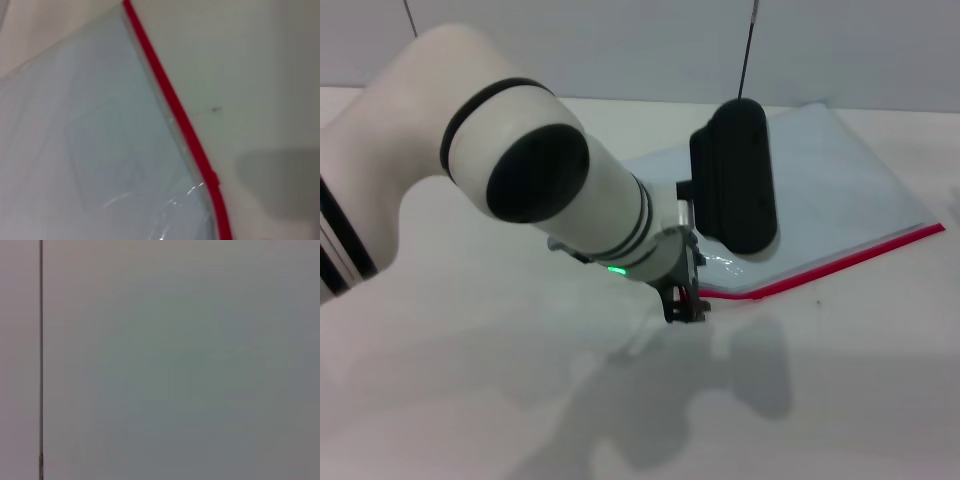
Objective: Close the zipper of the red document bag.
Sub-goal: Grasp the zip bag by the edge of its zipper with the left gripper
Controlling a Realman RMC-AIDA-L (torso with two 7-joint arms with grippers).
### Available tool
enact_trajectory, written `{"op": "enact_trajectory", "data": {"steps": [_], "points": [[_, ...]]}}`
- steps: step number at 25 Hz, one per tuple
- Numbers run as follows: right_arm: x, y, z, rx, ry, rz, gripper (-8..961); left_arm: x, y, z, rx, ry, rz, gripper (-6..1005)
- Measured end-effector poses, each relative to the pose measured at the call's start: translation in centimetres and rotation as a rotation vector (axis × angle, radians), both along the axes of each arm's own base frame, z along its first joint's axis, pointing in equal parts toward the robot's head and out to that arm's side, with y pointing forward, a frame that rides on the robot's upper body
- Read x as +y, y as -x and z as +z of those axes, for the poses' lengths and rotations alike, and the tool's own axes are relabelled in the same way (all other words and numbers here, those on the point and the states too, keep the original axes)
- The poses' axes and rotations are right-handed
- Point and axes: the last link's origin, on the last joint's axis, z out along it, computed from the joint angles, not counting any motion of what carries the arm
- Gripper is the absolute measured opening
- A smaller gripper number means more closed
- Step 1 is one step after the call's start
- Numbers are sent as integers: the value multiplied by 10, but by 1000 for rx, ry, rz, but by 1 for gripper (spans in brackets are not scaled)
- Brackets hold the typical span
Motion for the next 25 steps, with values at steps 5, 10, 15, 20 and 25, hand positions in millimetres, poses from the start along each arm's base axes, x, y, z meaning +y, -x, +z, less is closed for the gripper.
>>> {"op": "enact_trajectory", "data": {"steps": [5,10,15,20,25], "points": [[0,0,0,0,-1,0,666,-7,1,-4,12,19,5,524],[0,0,0,3,-1,0,666,-7,5,-6,17,16,10,524],[1,-1,0,2,2,-10,666,0,12,-2,40,-23,7,524],[3,0,-1,-2,10,-12,666,5,14,-3,45,-45,-5,523],[3,0,-2,-1,10,-12,666,9,13,-4,27,-59,-23,523]]}}
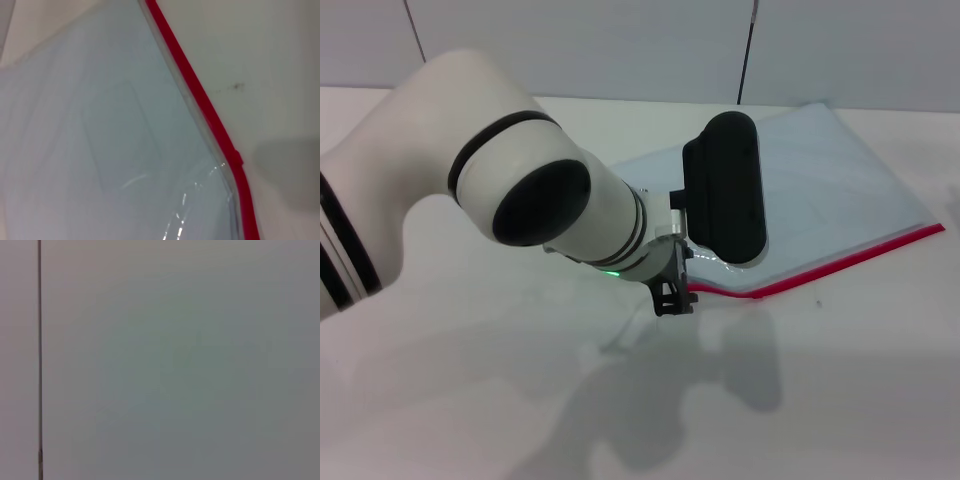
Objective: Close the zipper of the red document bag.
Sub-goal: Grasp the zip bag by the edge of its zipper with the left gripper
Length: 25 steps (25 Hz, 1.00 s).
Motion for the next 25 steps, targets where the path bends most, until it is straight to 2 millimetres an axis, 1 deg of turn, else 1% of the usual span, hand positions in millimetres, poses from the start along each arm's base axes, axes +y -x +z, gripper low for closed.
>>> {"op": "enact_trajectory", "data": {"steps": [4,12,25], "points": [[0,0,0,2,-1,0,666,3,0,0,-4,-16,-17,523],[0,0,0,3,-2,-1,666,8,8,-2,-9,-37,-8,523],[1,1,0,6,-3,-1,666,9,7,-4,-30,-45,-21,522]]}}
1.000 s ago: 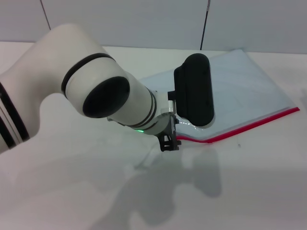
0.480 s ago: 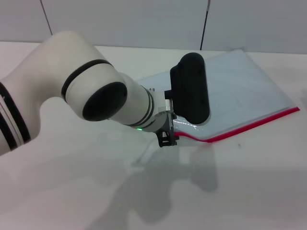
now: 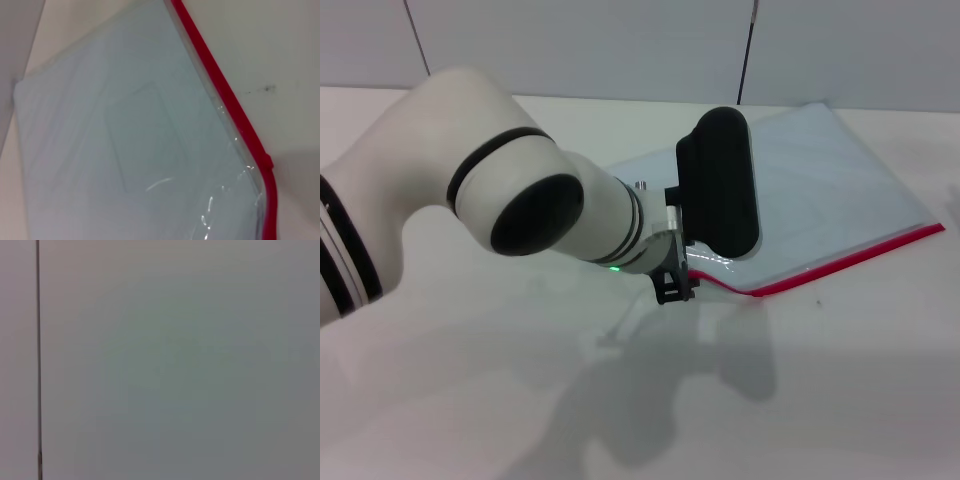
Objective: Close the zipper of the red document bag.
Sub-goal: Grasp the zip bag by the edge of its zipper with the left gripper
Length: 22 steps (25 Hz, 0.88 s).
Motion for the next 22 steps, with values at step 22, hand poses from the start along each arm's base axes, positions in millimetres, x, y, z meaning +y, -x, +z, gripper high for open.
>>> {"op": "enact_trajectory", "data": {"steps": [22], "points": [[1,2,0,0,0,5,662,-1,7,-9,3,4,-16,173]]}}
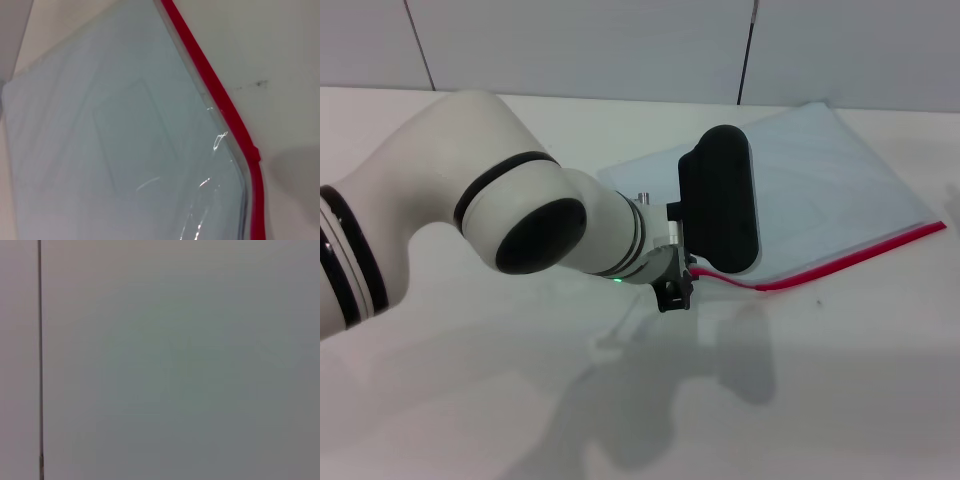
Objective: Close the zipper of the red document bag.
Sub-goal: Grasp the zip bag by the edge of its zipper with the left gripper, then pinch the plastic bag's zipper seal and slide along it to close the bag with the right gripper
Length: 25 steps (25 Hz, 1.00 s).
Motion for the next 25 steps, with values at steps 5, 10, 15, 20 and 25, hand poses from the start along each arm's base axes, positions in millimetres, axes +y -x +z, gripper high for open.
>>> {"op": "enact_trajectory", "data": {"steps": [5,10,15,20,25], "points": [[-1,0,0,-1,0,5,661,1,-2,0,-18,-11,-2,92],[-1,0,-1,-2,3,4,660,4,-3,1,-52,-31,-6,65],[-2,-2,-1,22,12,-2,658,6,-6,5,-126,-73,12,63],[1,7,-3,78,80,36,657,9,-16,28,-218,-161,-22,61],[8,20,6,100,147,95,655,10,-32,48,-308,-228,-63,59]]}}
